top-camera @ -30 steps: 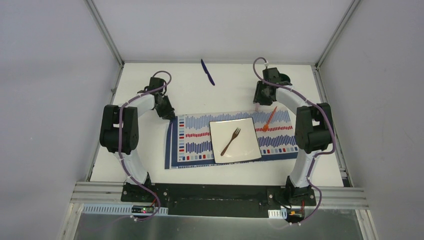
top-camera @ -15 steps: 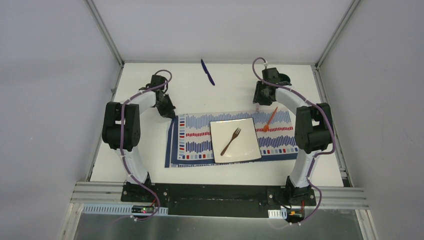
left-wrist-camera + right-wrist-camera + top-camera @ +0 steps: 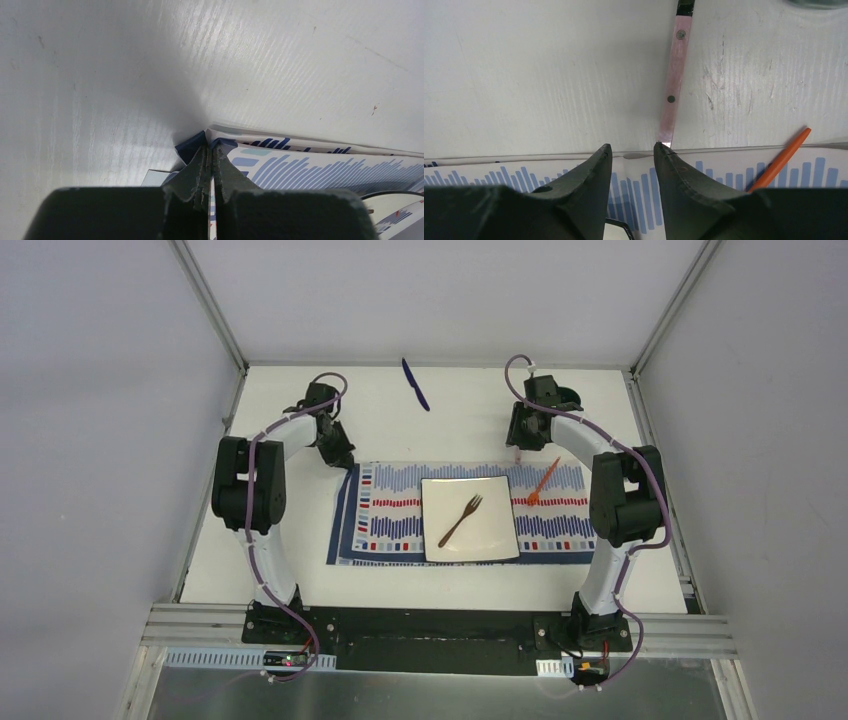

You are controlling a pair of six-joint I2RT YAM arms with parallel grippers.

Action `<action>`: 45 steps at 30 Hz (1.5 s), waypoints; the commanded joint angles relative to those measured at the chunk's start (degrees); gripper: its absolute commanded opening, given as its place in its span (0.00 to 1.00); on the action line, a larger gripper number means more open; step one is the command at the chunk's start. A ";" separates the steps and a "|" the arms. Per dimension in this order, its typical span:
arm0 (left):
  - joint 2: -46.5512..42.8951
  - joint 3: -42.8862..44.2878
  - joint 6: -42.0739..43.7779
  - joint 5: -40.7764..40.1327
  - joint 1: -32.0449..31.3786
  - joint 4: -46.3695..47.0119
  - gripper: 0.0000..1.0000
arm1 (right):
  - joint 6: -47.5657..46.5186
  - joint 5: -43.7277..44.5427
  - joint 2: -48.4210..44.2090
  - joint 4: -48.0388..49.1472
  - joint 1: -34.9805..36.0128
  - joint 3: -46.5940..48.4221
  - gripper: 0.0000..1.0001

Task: Set the dinner table for one person

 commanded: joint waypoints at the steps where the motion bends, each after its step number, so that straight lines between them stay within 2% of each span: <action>1: 3.08 2.81 -1.17 -3.94 0.95 3.19 0.00 | -0.36 1.29 -2.34 1.69 0.00 0.55 0.41; 10: 4.96 6.38 -0.84 -2.80 3.52 2.47 0.00 | 0.15 3.78 -3.66 1.35 -0.62 -0.86 0.41; 18: 4.58 5.73 -0.25 -3.11 5.63 2.34 0.00 | 1.46 6.72 -4.30 0.74 -3.09 -2.85 0.42; 27: 5.30 6.36 0.31 -1.89 8.96 2.37 0.00 | 1.34 4.99 -2.12 0.95 -4.23 -0.59 0.42; 36: 6.92 8.51 1.11 3.14 8.77 2.89 0.00 | 1.76 -2.76 4.22 2.02 -3.35 6.45 0.42; 41: 6.09 8.97 2.13 6.39 8.26 3.49 0.27 | 1.25 -3.09 7.72 -0.03 -2.11 11.71 0.42; 43: 6.00 9.12 2.46 8.38 8.22 4.08 0.35 | 1.05 -3.06 8.91 -0.69 -1.77 13.04 0.42; 45: 5.86 9.46 2.77 9.67 8.13 4.43 0.37 | 0.94 -3.03 9.79 -1.02 -1.43 13.80 0.42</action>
